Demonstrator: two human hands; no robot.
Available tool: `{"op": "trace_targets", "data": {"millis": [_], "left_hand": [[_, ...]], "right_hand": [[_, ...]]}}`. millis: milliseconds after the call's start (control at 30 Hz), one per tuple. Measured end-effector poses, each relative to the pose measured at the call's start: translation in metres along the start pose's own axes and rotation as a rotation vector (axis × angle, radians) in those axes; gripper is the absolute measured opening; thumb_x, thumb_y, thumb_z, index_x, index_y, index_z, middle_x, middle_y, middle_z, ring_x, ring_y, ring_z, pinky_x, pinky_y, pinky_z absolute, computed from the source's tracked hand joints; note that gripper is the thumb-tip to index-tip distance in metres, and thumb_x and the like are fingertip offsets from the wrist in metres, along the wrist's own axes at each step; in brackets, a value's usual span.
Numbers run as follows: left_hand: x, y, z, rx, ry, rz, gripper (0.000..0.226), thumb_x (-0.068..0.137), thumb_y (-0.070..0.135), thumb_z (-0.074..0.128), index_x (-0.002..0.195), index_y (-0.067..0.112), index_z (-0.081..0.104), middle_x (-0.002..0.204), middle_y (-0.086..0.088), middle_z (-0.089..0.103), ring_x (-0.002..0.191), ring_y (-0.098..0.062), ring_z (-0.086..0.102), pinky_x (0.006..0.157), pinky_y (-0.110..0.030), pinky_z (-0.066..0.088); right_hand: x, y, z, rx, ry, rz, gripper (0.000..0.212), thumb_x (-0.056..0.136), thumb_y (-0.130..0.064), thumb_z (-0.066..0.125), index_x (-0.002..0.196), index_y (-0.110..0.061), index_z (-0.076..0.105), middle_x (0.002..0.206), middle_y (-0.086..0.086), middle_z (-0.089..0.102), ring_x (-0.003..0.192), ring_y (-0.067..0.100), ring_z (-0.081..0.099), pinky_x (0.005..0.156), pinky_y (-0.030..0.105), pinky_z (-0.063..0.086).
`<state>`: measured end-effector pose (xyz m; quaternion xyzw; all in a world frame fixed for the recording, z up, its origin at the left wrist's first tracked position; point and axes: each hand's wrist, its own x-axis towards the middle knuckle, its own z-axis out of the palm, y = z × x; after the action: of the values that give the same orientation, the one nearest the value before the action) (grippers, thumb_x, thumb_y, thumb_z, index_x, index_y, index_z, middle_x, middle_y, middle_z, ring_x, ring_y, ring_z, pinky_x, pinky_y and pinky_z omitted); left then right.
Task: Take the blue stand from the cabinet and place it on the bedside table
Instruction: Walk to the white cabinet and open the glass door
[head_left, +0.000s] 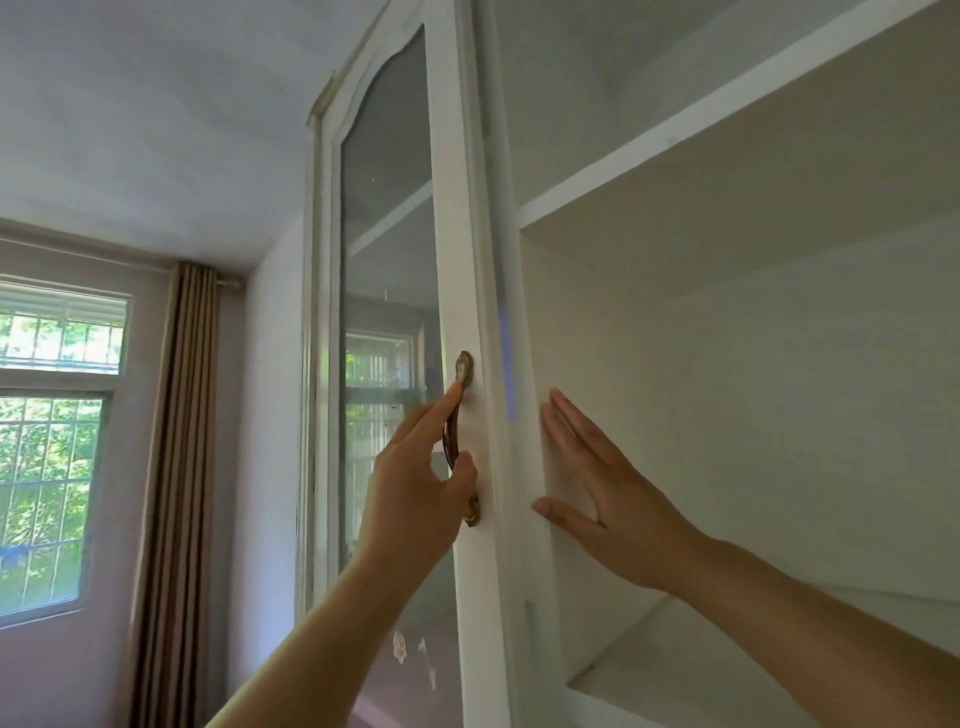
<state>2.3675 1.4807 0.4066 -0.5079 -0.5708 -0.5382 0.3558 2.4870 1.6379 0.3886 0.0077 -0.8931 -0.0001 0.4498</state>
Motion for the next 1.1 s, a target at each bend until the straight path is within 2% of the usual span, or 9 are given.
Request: {"op": "trace_targets", "data": {"millis": [167, 300, 433, 600, 700, 800, 900, 967, 1100], "left_hand": [[-0.002, 0.002, 0.003, -0.002, -0.011, 0.0, 0.063, 0.081, -0.001, 0.058, 0.135, 0.028, 0.044, 0.11, 0.013, 0.056, 0.094, 0.014, 0.048, 0.074, 0.004, 0.033], [-0.003, 0.003, -0.002, 0.0, -0.026, 0.002, 0.063, 0.082, -0.001, 0.057, 0.136, 0.027, 0.043, 0.112, 0.012, 0.056, 0.098, 0.013, 0.046, 0.076, 0.004, 0.032], [-0.004, 0.004, -0.014, -0.009, -0.042, 0.015, 0.066, 0.08, -0.001, 0.057, 0.136, 0.03, 0.042, 0.117, 0.012, 0.056, 0.1, 0.007, 0.049, 0.079, 0.003, 0.032], [-0.007, -0.002, -0.038, -0.034, -0.056, 0.061, 0.068, 0.08, -0.001, 0.059, 0.137, 0.031, 0.041, 0.118, 0.016, 0.054, 0.106, 0.006, 0.049, 0.086, -0.001, 0.033], [-0.007, -0.008, -0.054, -0.063, -0.081, 0.079, 0.067, 0.08, -0.001, 0.059, 0.137, 0.03, 0.04, 0.118, 0.015, 0.054, 0.108, -0.002, 0.051, 0.091, -0.007, 0.037], [-0.008, -0.013, -0.071, -0.096, -0.102, 0.093, 0.066, 0.081, 0.0, 0.059, 0.137, 0.028, 0.041, 0.118, 0.014, 0.055, 0.108, -0.004, 0.052, 0.094, -0.015, 0.041], [-0.009, -0.018, -0.087, -0.127, -0.132, 0.084, 0.065, 0.081, 0.001, 0.059, 0.137, 0.029, 0.041, 0.119, 0.014, 0.055, 0.108, 0.0, 0.051, 0.095, -0.011, 0.039], [-0.009, -0.021, -0.097, -0.142, -0.14, 0.083, 0.067, 0.081, 0.001, 0.06, 0.138, 0.031, 0.04, 0.117, 0.017, 0.055, 0.105, 0.001, 0.051, 0.093, -0.009, 0.039], [-0.011, -0.028, -0.116, -0.172, -0.152, 0.108, 0.068, 0.081, 0.001, 0.058, 0.138, 0.032, 0.039, 0.117, 0.014, 0.056, 0.103, -0.006, 0.054, 0.093, -0.023, 0.045]], "right_hand": [[-0.001, 0.001, -0.002, 0.005, 0.015, 0.001, 0.075, 0.089, -0.052, 0.043, 0.145, -0.036, -0.005, 0.151, -0.027, -0.016, 0.137, -0.009, -0.009, 0.114, 0.023, 0.011], [0.002, -0.019, -0.01, 0.001, 0.063, -0.039, 0.077, 0.084, -0.065, 0.039, 0.144, -0.039, -0.003, 0.152, -0.026, -0.012, 0.137, -0.01, -0.007, 0.109, 0.02, 0.013], [0.004, -0.048, -0.007, -0.015, 0.039, -0.101, 0.078, 0.082, -0.066, 0.036, 0.142, -0.042, -0.006, 0.151, -0.029, -0.013, 0.137, -0.01, -0.006, 0.106, 0.014, 0.012], [0.006, -0.068, 0.009, -0.103, -0.014, -0.112, 0.075, 0.083, -0.066, 0.032, 0.137, -0.045, -0.015, 0.149, -0.028, -0.023, 0.139, -0.003, -0.012, 0.117, 0.04, 0.009], [0.009, -0.08, 0.012, -0.123, -0.025, -0.09, 0.075, 0.08, -0.071, 0.028, 0.131, -0.053, -0.024, 0.146, -0.031, -0.028, 0.138, -0.003, -0.017, 0.115, 0.046, 0.002], [0.007, -0.094, 0.016, -0.111, -0.007, -0.078, 0.077, 0.079, -0.073, 0.03, 0.132, -0.054, -0.022, 0.147, -0.032, -0.023, 0.139, -0.004, -0.014, 0.115, 0.037, 0.009], [-0.006, -0.111, 0.03, -0.042, -0.007, -0.008, 0.078, 0.078, -0.073, 0.031, 0.136, -0.051, -0.016, 0.147, -0.035, -0.018, 0.138, -0.008, -0.008, 0.112, 0.027, 0.015], [-0.016, -0.125, 0.044, 0.041, -0.009, 0.066, 0.076, 0.078, -0.074, 0.028, 0.136, -0.053, -0.015, 0.146, -0.038, -0.016, 0.137, -0.011, -0.003, 0.111, 0.024, 0.014], [-0.024, -0.154, 0.067, 0.143, 0.049, 0.151, 0.066, 0.082, -0.069, 0.025, 0.134, -0.057, -0.013, 0.145, -0.041, -0.012, 0.137, -0.012, 0.001, 0.107, 0.011, 0.007]]}}
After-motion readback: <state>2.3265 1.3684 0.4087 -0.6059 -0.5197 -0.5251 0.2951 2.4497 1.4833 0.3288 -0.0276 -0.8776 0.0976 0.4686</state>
